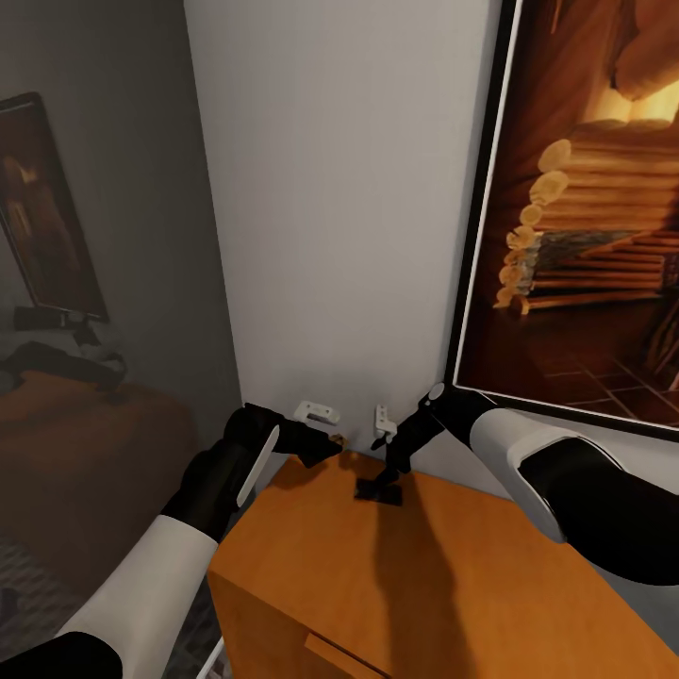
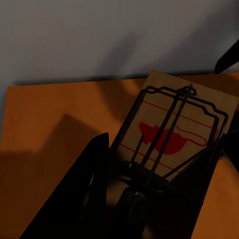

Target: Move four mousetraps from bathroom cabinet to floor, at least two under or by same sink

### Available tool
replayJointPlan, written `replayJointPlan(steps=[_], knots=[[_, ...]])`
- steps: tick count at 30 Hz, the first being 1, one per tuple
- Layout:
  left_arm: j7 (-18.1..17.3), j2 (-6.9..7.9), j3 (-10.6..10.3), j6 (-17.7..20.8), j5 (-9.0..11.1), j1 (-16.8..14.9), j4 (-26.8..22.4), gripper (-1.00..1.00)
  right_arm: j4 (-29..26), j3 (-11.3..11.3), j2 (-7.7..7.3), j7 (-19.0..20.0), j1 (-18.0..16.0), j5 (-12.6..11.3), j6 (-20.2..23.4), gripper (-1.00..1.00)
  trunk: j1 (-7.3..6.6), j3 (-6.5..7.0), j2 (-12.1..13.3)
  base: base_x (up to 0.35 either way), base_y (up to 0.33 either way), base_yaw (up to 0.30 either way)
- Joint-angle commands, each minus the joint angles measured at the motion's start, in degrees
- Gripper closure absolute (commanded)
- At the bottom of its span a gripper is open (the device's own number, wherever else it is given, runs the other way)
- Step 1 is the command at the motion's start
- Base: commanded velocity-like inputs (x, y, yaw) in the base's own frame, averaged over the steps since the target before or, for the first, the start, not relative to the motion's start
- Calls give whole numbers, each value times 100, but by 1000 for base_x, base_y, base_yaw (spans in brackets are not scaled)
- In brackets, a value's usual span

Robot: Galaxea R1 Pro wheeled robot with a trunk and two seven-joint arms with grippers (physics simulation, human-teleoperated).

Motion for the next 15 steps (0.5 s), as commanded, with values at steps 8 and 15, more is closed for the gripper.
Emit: replayJointPlan(steps=[8, 15], knots=[[-18, 0, 0, 23, -19, -5, 1, 100, 15, -33, -5, 21, -6, 45, -21, -100, 1, -8, -5, 0, 0, 0], [-18, 0, 0, 20, -17, -5, -4, 100, 70, -33, -8, 6, -6, 30, -21, -100, 1, -8, -5, 0, 0, 0]])
